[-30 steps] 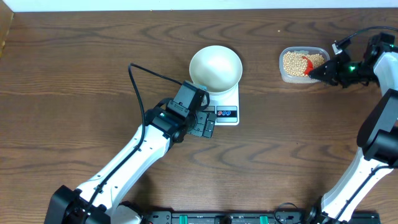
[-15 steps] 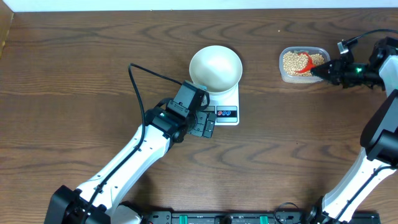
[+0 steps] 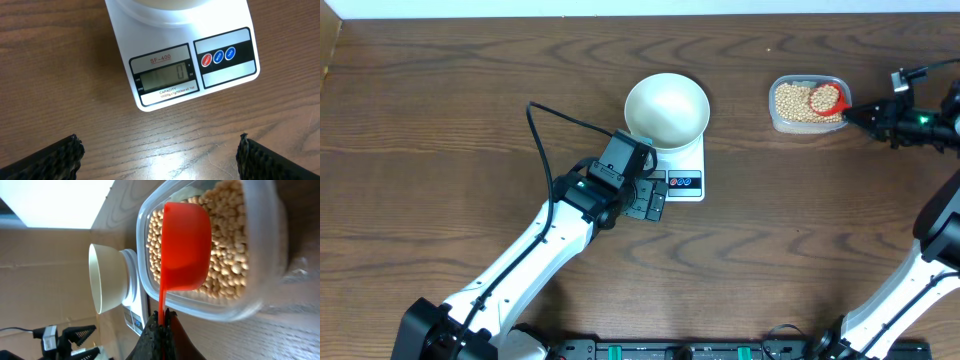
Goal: Scoop item into bowl and weigh 50g on scale
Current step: 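Tilt the scoop upright and lift it out of the tub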
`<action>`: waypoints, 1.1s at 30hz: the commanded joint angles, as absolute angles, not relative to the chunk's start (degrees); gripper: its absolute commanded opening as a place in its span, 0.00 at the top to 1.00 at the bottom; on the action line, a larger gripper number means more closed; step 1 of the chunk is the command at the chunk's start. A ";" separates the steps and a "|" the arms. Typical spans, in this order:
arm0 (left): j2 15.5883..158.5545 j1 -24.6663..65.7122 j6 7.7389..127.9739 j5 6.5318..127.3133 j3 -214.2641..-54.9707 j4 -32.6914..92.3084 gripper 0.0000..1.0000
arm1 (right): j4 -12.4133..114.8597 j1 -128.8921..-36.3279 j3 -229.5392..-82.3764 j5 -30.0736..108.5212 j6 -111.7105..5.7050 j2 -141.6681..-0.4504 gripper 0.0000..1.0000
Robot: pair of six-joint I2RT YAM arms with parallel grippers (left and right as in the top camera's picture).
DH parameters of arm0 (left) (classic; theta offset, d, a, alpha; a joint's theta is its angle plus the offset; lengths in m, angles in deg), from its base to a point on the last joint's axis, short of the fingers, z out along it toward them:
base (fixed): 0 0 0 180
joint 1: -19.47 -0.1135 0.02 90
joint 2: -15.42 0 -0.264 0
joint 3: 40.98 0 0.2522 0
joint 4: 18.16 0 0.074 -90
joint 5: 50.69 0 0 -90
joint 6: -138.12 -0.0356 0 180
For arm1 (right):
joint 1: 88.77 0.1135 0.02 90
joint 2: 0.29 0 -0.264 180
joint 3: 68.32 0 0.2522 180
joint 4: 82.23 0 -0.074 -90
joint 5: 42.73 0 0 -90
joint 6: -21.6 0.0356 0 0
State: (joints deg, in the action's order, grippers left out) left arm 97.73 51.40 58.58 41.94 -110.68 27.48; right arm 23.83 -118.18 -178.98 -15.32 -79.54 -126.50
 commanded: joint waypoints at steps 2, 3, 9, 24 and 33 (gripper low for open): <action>97.29 51.26 58.27 41.24 -110.25 27.44 0.00 | 22.47 -119.95 -178.61 -22.27 -82.29 -127.00 0.99; 97.29 51.26 58.27 41.24 -110.25 27.44 0.00 | 22.21 -120.26 -178.61 -23.10 -82.47 -127.00 0.99; 97.29 51.26 58.27 41.24 -110.25 27.44 0.00 | 20.57 -120.83 -178.61 -25.40 -84.06 -127.00 0.99; 97.29 51.26 58.25 41.24 -110.25 27.44 0.00 | 17.27 -120.83 -178.61 -30.75 -86.92 -127.00 0.99; 97.29 51.26 58.25 41.24 -110.25 27.44 0.00 | 16.72 -120.83 -178.61 -33.00 -87.65 -127.00 0.99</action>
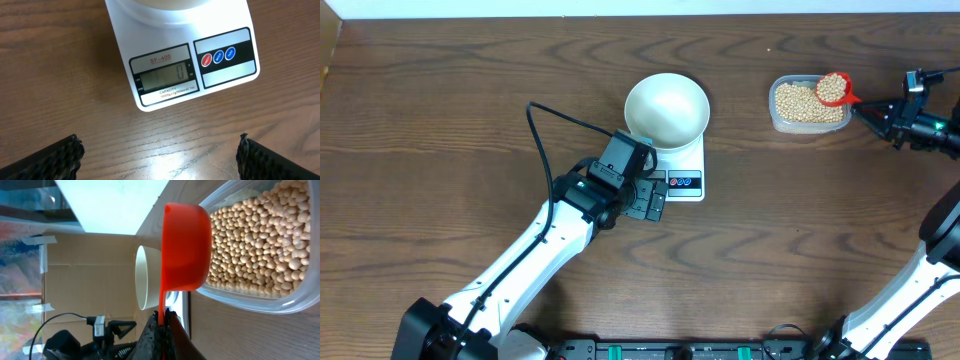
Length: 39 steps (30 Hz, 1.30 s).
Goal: Scoop item into bowl and weigh 50g on scale
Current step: 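Tilt the scoop upright and lift it out of the tub, then carry the filled scoop left over the white bowl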
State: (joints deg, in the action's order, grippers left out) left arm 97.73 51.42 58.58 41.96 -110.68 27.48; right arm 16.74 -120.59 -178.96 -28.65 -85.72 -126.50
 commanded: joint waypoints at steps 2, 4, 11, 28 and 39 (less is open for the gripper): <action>97.29 51.26 58.27 41.24 -110.25 27.44 0.00 | 16.72 -120.83 -178.61 -34.58 -88.19 -127.00 0.99; 97.29 51.26 58.25 41.24 -110.25 27.44 0.00 | 16.72 -120.70 -178.63 -35.04 -88.24 -127.00 0.99; 97.29 51.26 58.27 41.24 -110.25 27.44 0.00 | 16.72 -119.43 -178.63 -36.35 -89.77 -126.94 0.99; 97.29 51.26 58.27 41.24 -110.25 27.44 0.00 | 16.94 -106.34 -178.72 -41.02 -89.35 -126.94 0.99; 97.29 51.26 58.27 41.24 -110.25 27.44 0.00 | 17.14 -95.60 -178.83 -39.71 -88.54 -126.94 0.99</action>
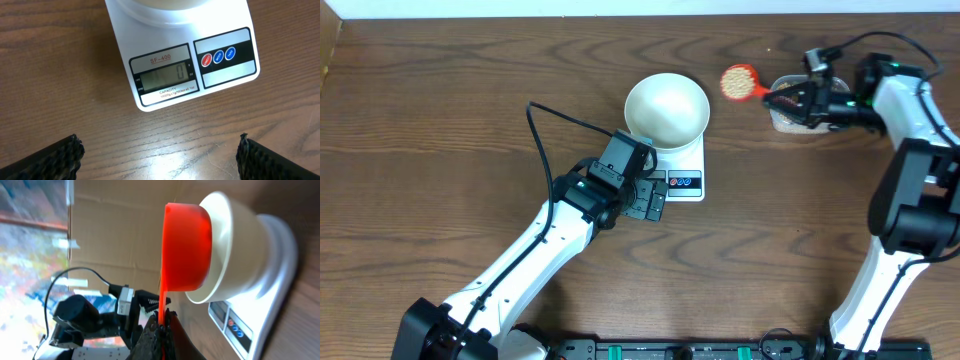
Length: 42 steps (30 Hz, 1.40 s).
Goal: Scoop item into bowl and weigh 50g on scale
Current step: 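Carry the filled scoop left over the white bowl, then tip the scoop over the bowl to pour soybeans in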
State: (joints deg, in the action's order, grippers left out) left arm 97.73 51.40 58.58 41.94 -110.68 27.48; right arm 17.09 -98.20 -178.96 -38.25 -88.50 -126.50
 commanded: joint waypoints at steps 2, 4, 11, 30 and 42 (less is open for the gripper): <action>97.29 51.26 58.27 41.24 -110.25 27.44 0.00 | 17.16 -93.75 -179.01 -38.29 -88.52 -126.94 0.99; 97.29 51.26 58.27 41.24 -110.25 27.44 0.00 | 17.33 -91.89 -179.42 -36.57 -87.76 -126.94 0.99; 97.29 51.26 58.27 41.24 -110.25 27.44 0.00 | 20.55 -86.21 -182.42 -28.92 -81.50 -126.94 0.99; 97.29 51.26 58.27 41.24 -110.25 27.44 0.00 | 20.57 -76.98 -193.19 -2.47 -74.62 -126.94 0.99; 97.29 51.26 58.25 41.24 -110.25 27.44 0.00 | 19.04 -73.90 -199.07 9.77 -73.13 -126.94 0.99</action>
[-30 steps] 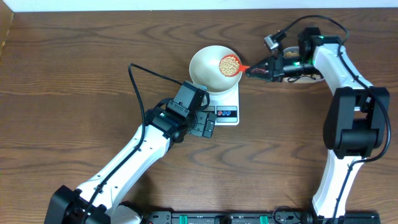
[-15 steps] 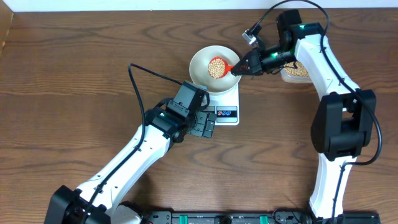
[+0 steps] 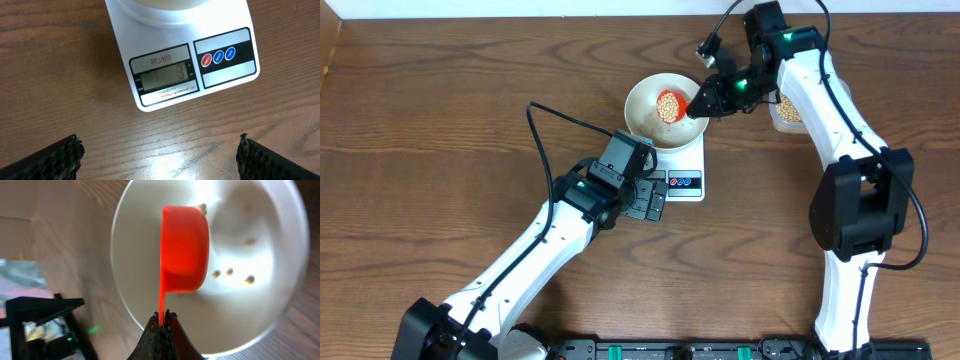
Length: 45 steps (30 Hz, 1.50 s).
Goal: Scoop item into bowl and weigh 50g on scale
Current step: 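Tip the scoop over the bowl to pour soybeans in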
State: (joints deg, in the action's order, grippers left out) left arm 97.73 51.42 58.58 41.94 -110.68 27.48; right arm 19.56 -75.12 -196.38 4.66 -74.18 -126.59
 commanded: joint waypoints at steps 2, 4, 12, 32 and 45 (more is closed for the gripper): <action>97.29 51.26 58.25 41.24 -110.25 27.44 0.00 | 18.58 -73.29 -199.92 12.09 -73.13 -126.94 0.99; 97.29 51.26 58.25 41.24 -110.25 27.44 0.00 | 18.19 -72.52 -200.71 14.69 -73.13 -126.94 0.99; 97.29 51.26 58.27 41.24 -110.25 27.44 0.00 | 17.05 -70.16 -203.03 20.07 -73.11 -126.91 0.99; 97.29 51.26 58.25 41.24 -110.25 27.44 0.00 | 16.92 -69.90 -203.27 23.00 -73.13 -125.28 0.99; 97.29 51.26 58.27 41.24 -110.25 27.44 0.00 | 16.92 -69.92 -203.27 22.78 -73.15 -125.10 0.99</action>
